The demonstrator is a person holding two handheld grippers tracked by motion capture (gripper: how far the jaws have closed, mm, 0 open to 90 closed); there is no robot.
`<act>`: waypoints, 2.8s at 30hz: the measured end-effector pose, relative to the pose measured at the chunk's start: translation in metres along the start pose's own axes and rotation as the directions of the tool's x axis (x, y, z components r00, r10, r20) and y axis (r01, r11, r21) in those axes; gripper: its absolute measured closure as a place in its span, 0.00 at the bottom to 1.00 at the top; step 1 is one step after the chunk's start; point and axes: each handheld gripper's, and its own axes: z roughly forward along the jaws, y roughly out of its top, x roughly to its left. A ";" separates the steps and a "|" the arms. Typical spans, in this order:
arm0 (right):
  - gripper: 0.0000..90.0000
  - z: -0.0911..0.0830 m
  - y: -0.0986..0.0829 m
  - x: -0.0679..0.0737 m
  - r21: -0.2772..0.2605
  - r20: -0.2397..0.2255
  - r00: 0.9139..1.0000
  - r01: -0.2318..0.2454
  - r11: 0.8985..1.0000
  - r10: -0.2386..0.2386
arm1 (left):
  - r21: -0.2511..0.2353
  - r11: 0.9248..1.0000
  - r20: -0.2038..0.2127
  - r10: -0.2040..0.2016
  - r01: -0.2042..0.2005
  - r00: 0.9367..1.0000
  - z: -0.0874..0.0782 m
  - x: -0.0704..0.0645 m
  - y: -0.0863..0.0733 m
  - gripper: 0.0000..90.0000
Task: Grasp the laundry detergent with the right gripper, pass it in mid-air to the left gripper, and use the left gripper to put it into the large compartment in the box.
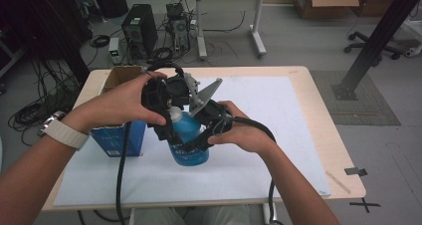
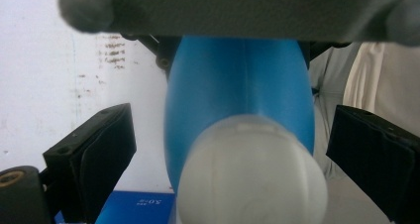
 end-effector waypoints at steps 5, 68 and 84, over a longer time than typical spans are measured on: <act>0.48 0.000 0.000 0.000 -0.004 0.003 1.000 0.006 1.000 -0.006 | 0.009 1.000 -0.003 0.010 -0.010 1.000 0.002 0.000 0.000 0.08; 0.33 -0.001 -0.003 0.001 0.009 0.007 1.000 -0.004 1.000 0.004 | 0.044 0.998 -0.007 0.040 -0.040 0.999 0.006 -0.005 0.003 0.42; 0.06 -0.045 -0.061 0.001 0.086 0.109 0.976 -0.200 0.976 0.191 | 0.100 0.976 -0.091 -0.184 0.193 0.979 -0.026 0.001 -0.002 0.42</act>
